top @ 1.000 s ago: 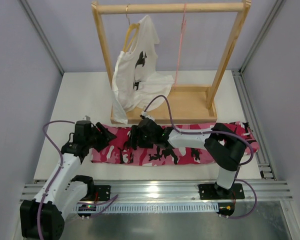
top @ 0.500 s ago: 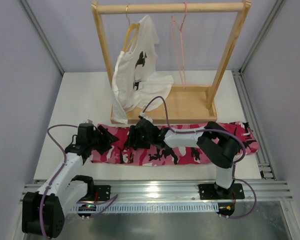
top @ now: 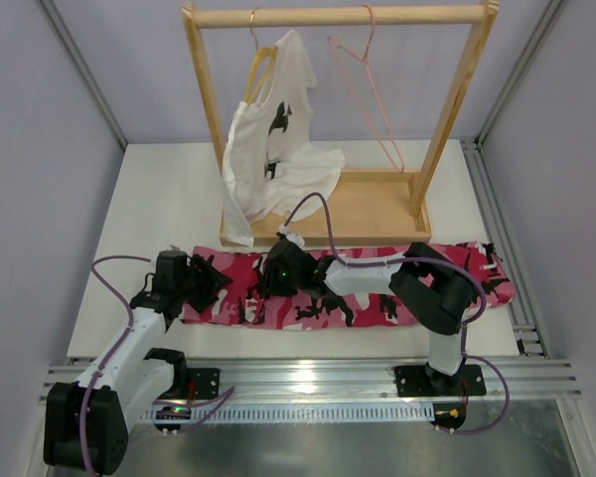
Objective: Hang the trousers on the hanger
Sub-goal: Fold the trousers
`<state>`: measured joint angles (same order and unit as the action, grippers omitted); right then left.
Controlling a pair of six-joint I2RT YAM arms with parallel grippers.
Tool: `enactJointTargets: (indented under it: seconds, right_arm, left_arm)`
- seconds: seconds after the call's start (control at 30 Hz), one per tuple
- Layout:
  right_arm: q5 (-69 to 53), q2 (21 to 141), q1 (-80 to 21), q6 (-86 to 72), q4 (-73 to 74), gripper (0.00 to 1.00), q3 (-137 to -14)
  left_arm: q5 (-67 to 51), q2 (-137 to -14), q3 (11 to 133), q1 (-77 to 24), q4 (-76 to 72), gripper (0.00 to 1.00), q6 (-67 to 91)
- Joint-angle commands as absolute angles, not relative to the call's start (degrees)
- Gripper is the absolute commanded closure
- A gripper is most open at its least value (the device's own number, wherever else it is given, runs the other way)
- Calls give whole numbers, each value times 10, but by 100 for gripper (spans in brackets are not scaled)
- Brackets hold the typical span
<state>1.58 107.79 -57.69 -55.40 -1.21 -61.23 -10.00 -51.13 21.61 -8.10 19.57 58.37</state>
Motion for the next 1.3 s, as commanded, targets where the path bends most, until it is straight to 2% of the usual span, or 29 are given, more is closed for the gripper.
enactJointTargets:
  seconds: [0.0,0.13,0.4,0.57,0.67,0.77,0.8,0.93,1.0,1.27]
  right_arm:
    - [18,1087,-581,-551,-43,66,-613]
    - [9,1088,-581,-550,-71,55,-599]
    - [19,1087,-581,-551,-65,56,-590]
    - [16,1096,-580,-555,-67,65,-590]
    - [9,1100,-581,-548,-81,76,-592]
    - [-16,1091,-580,-525,-80,93,-597]
    - [-14,1085,-580,-507,-71,96,-598]
    - [-6,1022,-572,-466,-4,96,-590]
    - [-6,989,-563,-444,82,96,-592]
    - [-24,900,-504,-386,161,96,-502]
  left_arm:
    - [-80,-511,227,-77,187,36,589]
    - [-63,-499,255,-77,206,35,577]
    - [-46,-494,272,-76,228,35,575]
    - [-34,-492,278,-76,239,35,574]
    - [-20,-488,294,-76,253,35,571]
    - [12,-471,317,-75,260,33,562]
    - [19,-468,323,-74,260,32,554]
    - [40,-496,389,-69,292,25,503]
    - [32,-507,407,-69,303,23,471]
    - [-18,-526,372,-69,288,18,428]
